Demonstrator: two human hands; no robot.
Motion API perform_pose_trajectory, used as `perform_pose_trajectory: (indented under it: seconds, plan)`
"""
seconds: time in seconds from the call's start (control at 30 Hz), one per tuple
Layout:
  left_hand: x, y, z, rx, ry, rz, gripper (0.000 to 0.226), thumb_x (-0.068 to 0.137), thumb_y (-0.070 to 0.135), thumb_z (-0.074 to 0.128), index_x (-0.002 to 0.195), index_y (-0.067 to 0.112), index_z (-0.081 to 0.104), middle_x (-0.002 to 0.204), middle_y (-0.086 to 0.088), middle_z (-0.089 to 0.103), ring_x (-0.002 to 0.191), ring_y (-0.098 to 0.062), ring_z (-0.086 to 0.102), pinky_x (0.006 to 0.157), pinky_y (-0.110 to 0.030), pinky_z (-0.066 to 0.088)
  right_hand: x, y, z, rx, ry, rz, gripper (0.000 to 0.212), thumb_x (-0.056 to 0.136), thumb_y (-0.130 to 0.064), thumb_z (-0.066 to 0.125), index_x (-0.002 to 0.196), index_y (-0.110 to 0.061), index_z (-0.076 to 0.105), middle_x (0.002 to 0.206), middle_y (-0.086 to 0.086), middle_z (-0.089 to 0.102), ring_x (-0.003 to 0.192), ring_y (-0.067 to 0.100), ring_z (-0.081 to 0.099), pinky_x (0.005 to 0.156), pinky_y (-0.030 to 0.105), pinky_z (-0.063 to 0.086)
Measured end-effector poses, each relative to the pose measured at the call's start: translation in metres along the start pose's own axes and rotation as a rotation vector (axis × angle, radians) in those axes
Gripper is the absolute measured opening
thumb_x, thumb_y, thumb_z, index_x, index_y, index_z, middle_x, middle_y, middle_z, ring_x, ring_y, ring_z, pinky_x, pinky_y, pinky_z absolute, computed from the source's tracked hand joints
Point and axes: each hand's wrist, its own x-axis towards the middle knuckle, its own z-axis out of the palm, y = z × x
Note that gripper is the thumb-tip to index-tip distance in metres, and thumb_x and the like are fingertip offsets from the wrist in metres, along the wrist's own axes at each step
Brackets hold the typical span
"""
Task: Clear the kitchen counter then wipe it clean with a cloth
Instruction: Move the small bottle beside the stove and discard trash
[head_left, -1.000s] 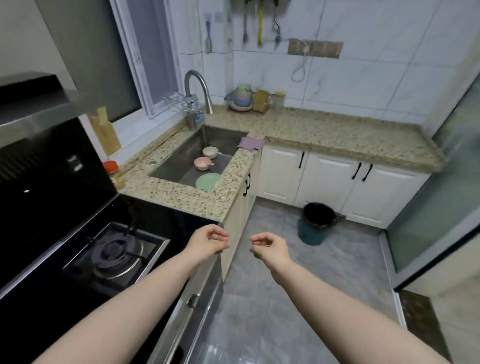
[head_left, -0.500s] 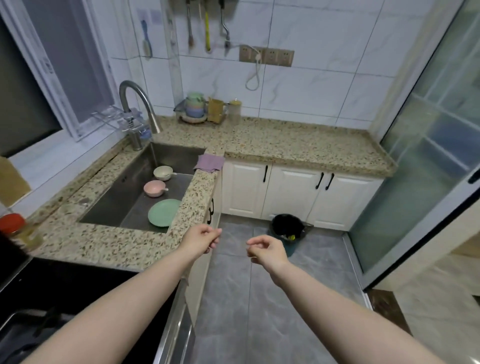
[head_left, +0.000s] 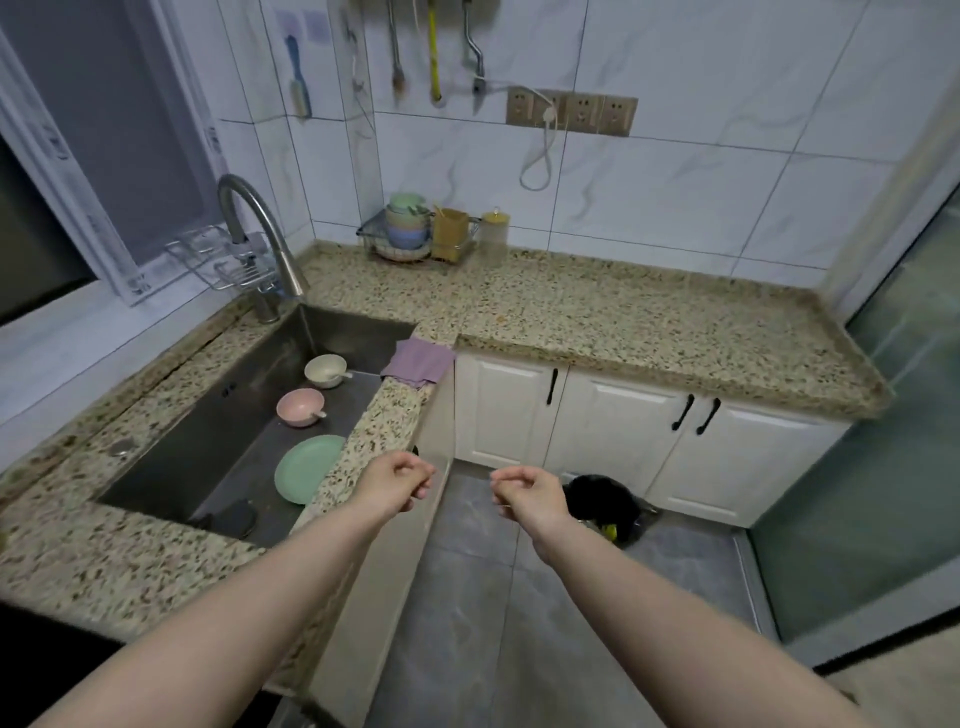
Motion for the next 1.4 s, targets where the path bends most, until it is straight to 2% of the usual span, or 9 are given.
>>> perform_pose_trajectory:
  seconds: [0.13,0.33,0.67,0.83,0.9,1.0,1.17,1.27,1.4]
  plan:
    - [0.03,0.018,0.005,-0.022,0.07,-0.013,0.015,0.095,0.004,0.058,0.08,0.006,0.061,0.062,-0.007,0.058,0.047,-0.011,0.05,0.038,-0.014,0.038,0.054,-0.03,0.012,-0.049,-0.123,-0.002,0.012,0.091,0.003,0.061,0.085,-0.007,0.065,0.067,0.004,0.06,0.058,0.01,0.055,0.054,0.016,0.046]
    - [0.039,0.013,-0.023,-0.133,0.219,-0.104,0.018,0.093,-0.006,0.052,0.081,0.004,0.06,0.066,-0.011,0.057,0.039,-0.002,0.053,0.04,-0.014,0.042,0.094,-0.032,0.072,-0.133,-0.272,0.027,0.011,0.091,0.003,0.059,0.089,-0.005,0.065,0.067,0.008,0.06,0.057,0.012,0.055,0.049,0.014,0.046]
    - [0.006,-0.021,-0.166,-0.17,0.465,-0.134,0.01,0.088,-0.005,0.063,0.086,0.005,0.063,0.067,-0.011,0.057,0.04,-0.002,0.052,0.045,-0.013,0.044,0.076,-0.042,0.223,-0.258,-0.497,0.004,0.005,0.09,-0.001,0.064,0.088,-0.005,0.067,0.066,0.009,0.062,0.042,0.006,0.054,0.042,0.017,0.042]
    - [-0.024,-0.036,-0.239,-0.174,0.585,-0.107,0.016,0.085,-0.008,0.065,0.083,0.008,0.065,0.065,-0.007,0.06,0.056,-0.012,0.057,0.051,-0.016,0.048,0.051,-0.062,0.304,-0.375,-0.609,-0.154,0.022,0.082,0.003,0.064,0.075,-0.017,0.068,0.07,0.005,0.065,0.064,0.016,0.058,0.064,0.026,0.049]
    - [-0.036,-0.053,-0.267,-0.174,0.64,-0.136,0.02,0.082,-0.009,0.065,0.083,0.011,0.067,0.071,-0.007,0.065,0.066,-0.014,0.06,0.057,-0.016,0.05,0.034,-0.056,0.336,-0.417,-0.68,-0.192,0.025,0.079,0.004,0.064,0.072,-0.02,0.069,0.064,0.003,0.064,0.058,0.015,0.054,0.058,0.024,0.046]
    - [-0.047,-0.076,-0.294,-0.209,0.751,-0.195,0.024,0.08,-0.01,0.066,0.08,0.013,0.067,0.069,-0.004,0.064,0.059,-0.005,0.059,0.051,-0.008,0.045,0.015,-0.04,0.372,-0.473,-0.794,-0.19,0.027,0.079,0.005,0.065,0.069,-0.019,0.067,0.058,0.004,0.06,0.048,0.015,0.048,0.045,0.02,0.04]
    - [-0.051,-0.107,-0.326,-0.28,0.914,-0.278,0.017,0.078,0.003,0.078,0.074,0.016,0.067,0.062,0.004,0.061,0.055,-0.009,0.055,0.053,-0.018,0.045,0.012,-0.023,0.427,-0.514,-1.019,-0.096,0.022,0.084,0.004,0.07,0.072,-0.015,0.065,0.064,0.005,0.063,0.05,0.012,0.053,0.05,0.02,0.045]
    - [-0.048,-0.12,-0.342,-0.347,0.966,-0.311,0.014,0.079,0.007,0.077,0.073,0.014,0.067,0.054,0.002,0.061,0.052,-0.015,0.053,0.058,-0.025,0.046,0.018,-0.021,0.462,-0.539,-1.079,-0.092,0.016,0.085,-0.001,0.07,0.075,-0.014,0.068,0.068,0.01,0.065,0.062,0.02,0.059,0.062,0.029,0.05]
    - [-0.038,-0.123,-0.362,-0.487,1.049,-0.336,0.019,0.091,0.006,0.065,0.073,0.01,0.063,0.058,-0.005,0.059,0.05,-0.013,0.051,0.05,-0.02,0.044,0.029,-0.021,0.508,-0.576,-1.137,-0.091,0.011,0.086,-0.007,0.07,0.079,-0.016,0.073,0.072,0.009,0.07,0.066,0.018,0.063,0.064,0.031,0.053]
